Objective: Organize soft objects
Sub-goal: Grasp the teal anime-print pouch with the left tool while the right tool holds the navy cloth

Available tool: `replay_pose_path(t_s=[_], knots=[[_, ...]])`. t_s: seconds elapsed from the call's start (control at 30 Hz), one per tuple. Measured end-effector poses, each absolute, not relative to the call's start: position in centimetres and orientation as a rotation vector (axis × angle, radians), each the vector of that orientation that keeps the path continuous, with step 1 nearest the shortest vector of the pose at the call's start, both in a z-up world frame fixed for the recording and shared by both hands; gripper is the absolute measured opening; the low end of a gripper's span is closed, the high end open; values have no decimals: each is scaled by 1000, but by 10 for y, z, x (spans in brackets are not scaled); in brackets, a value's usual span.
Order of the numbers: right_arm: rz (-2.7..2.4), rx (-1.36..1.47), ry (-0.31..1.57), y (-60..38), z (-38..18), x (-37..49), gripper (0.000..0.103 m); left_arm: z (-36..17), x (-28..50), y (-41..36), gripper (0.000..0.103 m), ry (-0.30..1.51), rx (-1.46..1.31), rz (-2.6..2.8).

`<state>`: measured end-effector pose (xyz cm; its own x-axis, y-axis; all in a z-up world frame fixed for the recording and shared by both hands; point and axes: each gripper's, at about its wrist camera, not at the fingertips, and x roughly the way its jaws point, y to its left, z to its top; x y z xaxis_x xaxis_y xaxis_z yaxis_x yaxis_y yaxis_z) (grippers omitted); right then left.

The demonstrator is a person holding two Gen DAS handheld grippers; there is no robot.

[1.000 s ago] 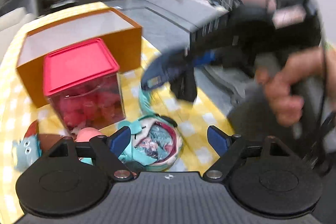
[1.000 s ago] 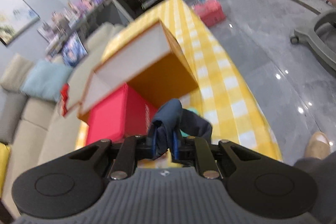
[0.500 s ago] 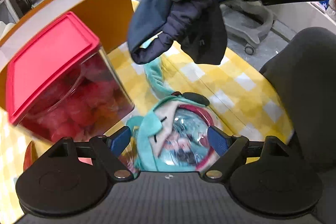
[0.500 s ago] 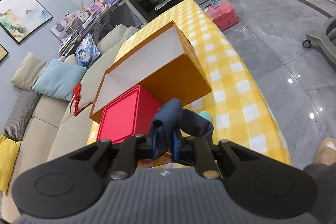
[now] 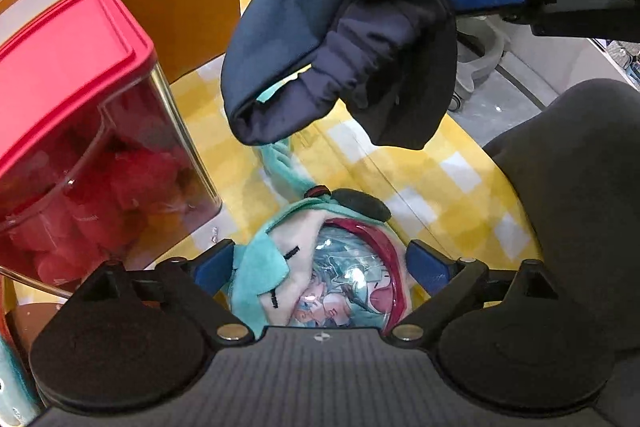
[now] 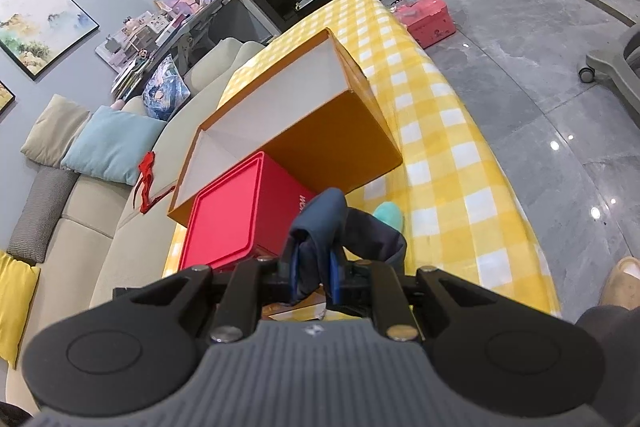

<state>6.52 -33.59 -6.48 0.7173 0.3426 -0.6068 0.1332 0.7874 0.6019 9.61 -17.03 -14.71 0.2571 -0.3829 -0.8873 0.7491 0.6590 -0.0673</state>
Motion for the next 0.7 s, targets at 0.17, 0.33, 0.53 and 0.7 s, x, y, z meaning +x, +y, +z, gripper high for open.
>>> replay_pose_path(t_s=[0.17, 0.33, 0.53, 0.7], knots=[[126, 667, 783, -337, -65, 64, 13, -158, 86, -174, 103, 1019, 515, -875], [123, 678, 776, -340, -65, 63, 13, -161, 81, -174, 103, 972, 506, -851], [124, 687, 779, -343, -66, 61, 13, -161, 79, -182, 103, 993, 536, -814], [123, 690, 771, -345, -66, 61, 13, -164, 83, -190, 103, 1061, 535, -766]])
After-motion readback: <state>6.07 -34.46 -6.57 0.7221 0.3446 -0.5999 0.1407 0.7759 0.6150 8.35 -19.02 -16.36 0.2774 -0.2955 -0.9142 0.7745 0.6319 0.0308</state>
